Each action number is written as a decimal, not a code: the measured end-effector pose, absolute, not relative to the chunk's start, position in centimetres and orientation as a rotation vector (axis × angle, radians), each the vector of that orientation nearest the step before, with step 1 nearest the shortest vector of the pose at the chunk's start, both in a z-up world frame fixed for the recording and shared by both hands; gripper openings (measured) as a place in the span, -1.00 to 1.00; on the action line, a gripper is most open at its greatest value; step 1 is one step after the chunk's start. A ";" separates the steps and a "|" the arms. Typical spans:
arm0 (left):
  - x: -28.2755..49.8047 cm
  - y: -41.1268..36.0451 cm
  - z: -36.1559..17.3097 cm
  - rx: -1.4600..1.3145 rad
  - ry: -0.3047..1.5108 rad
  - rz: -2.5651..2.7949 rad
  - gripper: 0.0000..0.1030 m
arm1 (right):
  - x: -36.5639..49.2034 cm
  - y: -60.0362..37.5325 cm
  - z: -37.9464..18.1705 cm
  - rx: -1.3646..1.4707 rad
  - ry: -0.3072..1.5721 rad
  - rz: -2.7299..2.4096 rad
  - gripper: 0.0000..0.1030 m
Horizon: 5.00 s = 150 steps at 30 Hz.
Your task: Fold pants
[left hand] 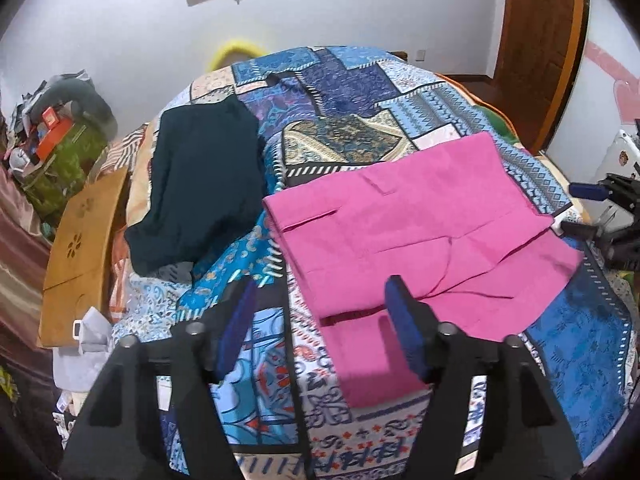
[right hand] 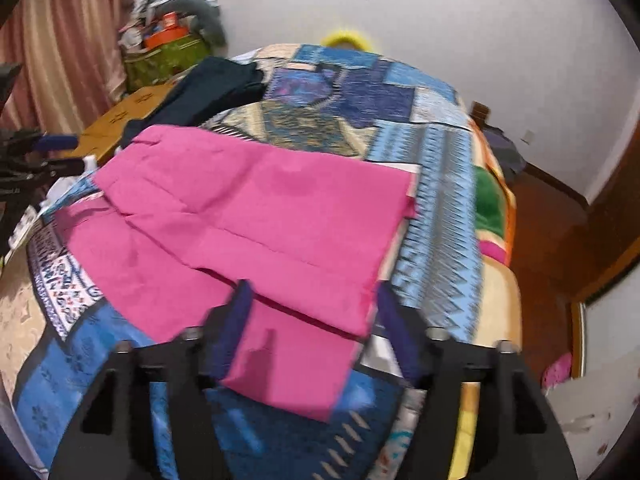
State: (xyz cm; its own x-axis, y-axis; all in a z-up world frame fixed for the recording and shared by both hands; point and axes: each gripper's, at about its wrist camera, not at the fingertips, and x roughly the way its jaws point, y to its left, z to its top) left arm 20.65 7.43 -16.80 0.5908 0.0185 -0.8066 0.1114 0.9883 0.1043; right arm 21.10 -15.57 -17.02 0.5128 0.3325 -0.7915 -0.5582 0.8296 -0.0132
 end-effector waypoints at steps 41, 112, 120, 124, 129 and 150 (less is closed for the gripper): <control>22.0 -1.0 -19.9 0.329 0.981 -0.214 -0.73 | 21.9 -12.5 -16.0 -0.221 0.823 0.637 -0.91; 25.3 2.9 -22.1 0.154 1.125 -0.114 0.22 | 21.4 -10.1 -21.3 -0.076 1.073 0.670 -0.25; 24.0 6.5 -22.8 0.135 1.116 -0.073 0.46 | 21.2 -14.6 -22.1 -0.020 1.089 0.589 -0.27; 23.0 7.9 -22.6 0.067 1.111 -0.086 0.47 | 20.7 -17.1 -22.1 -0.011 1.095 0.544 -0.30; 22.0 9.1 -22.3 -0.004 1.104 -0.082 0.47 | 20.2 -19.1 -21.9 -0.014 1.094 0.499 -0.30; 20.9 9.8 -18.4 0.036 1.025 -0.022 0.45 | 20.3 -21.7 -19.7 -0.006 1.023 0.453 -0.25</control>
State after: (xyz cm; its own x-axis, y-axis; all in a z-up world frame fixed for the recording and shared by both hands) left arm 20.87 9.79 -18.37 0.5189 -0.0015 -0.8549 0.0352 0.9992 0.0196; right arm 20.33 -21.72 -19.66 0.4371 0.3617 -0.8235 -0.3670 0.9076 0.2038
